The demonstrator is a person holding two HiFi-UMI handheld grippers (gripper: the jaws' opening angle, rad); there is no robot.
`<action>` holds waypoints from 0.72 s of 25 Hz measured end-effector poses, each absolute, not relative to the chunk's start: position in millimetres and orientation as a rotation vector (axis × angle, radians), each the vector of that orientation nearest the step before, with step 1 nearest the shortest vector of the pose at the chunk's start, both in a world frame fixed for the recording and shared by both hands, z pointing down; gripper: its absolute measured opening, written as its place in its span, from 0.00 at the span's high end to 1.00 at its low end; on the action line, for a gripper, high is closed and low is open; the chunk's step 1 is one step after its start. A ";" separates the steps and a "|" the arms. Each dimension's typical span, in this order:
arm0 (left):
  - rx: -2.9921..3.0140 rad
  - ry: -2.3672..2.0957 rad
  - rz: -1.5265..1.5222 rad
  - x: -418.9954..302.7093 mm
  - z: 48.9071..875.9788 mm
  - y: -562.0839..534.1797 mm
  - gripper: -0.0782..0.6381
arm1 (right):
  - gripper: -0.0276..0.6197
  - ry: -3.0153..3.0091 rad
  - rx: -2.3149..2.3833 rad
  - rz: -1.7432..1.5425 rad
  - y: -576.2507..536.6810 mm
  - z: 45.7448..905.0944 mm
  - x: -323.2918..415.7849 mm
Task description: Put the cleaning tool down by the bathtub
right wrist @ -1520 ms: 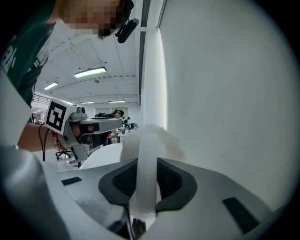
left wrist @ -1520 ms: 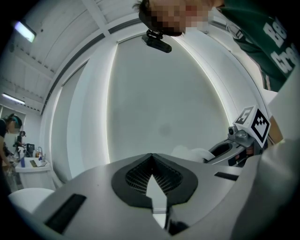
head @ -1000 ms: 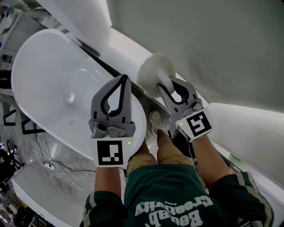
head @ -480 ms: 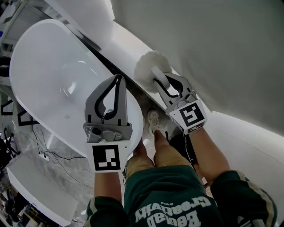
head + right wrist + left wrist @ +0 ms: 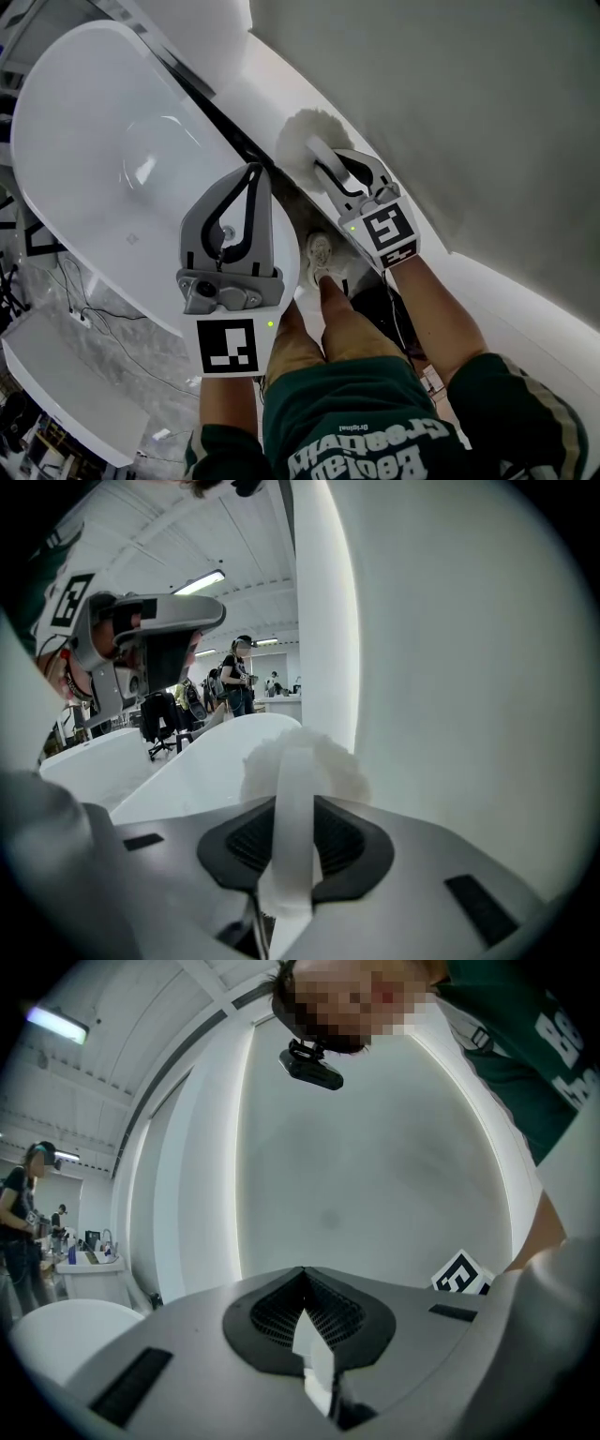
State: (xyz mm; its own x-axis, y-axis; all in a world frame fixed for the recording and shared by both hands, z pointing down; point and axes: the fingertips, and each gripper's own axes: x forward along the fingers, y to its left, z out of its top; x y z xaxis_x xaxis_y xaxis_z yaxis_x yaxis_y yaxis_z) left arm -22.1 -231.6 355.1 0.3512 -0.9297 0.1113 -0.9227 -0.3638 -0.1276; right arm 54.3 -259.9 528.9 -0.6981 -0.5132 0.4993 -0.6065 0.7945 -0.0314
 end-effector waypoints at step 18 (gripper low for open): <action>-2.624 1.827 -0.273 -40.1 415.1 -248.8 0.88 | 0.81 -2.292 0.748 0.400 -285.8 648.6 46.4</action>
